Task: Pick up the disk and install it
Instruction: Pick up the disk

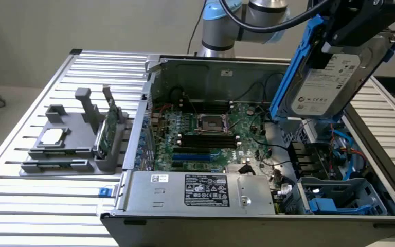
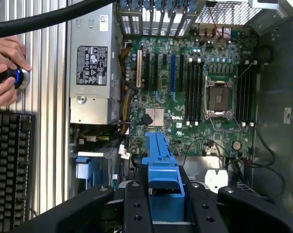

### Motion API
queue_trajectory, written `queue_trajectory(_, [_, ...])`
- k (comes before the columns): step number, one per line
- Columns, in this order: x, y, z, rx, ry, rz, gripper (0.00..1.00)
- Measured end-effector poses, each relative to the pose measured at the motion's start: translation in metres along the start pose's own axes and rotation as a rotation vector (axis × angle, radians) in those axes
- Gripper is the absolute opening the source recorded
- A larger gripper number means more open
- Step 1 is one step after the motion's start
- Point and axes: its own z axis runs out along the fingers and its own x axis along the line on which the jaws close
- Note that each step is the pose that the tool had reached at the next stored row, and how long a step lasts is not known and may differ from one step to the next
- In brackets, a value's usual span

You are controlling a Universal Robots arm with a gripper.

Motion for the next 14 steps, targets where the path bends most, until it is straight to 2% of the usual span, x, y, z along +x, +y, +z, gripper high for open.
queue_trajectory(8, [0.021, -0.02, 0.0043, 0.0044, 0.0001, 0.0, 0.33])
queue_trajectory(14, [0.038, -0.0306, 0.0065, 0.0113, 0.0002, 0.0, 0.33])
